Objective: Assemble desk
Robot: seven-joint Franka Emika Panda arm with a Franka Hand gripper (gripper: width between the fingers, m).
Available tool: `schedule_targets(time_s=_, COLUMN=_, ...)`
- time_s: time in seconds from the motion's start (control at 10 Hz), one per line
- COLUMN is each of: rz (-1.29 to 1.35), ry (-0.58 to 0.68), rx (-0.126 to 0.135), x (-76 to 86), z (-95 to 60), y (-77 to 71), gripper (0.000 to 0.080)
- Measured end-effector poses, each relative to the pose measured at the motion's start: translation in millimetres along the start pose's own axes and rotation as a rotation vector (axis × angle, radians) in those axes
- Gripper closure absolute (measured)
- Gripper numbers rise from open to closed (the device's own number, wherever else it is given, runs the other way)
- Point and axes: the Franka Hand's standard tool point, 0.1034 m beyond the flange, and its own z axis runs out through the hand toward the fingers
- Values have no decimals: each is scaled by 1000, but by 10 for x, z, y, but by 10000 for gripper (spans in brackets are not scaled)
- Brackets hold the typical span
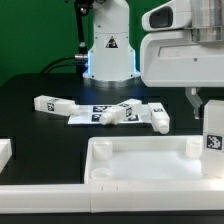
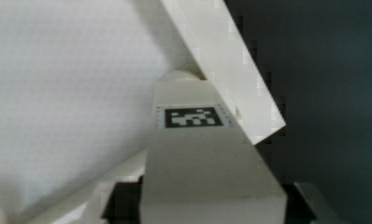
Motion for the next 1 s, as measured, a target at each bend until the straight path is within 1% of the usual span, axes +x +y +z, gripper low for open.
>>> schedule_targets(time_s=0.1, rz=39, ry=0, rx=0, x=1, z=0, y=1, gripper=510)
schedule_targets(time_s=0.3, rz=341, ry=-8, rx=7, x=5, z=-4, y=16, gripper=511)
schedule_targets(time_s=0.4, rz=562, ry=-42, rx=27, x=-10, z=2, y=18, gripper=511)
schedule_targets(time_s=0.5, rz=773, ry=-82, rx=54, x=-39, z=15, y=-3, gripper=510)
schedule_targets(time_s=0.6, rz=849, ry=-91, rx=58, x=-43, z=16, y=-9, gripper=510)
schedule_targets(time_s=0.9, rz=994, ry=-99, rx=54, x=-54, z=18, y=-21, gripper=510)
schedule_targets(time_s=1.0, rz=1053, ry=-102, rx=58, x=-51, z=17, y=-29, gripper=510)
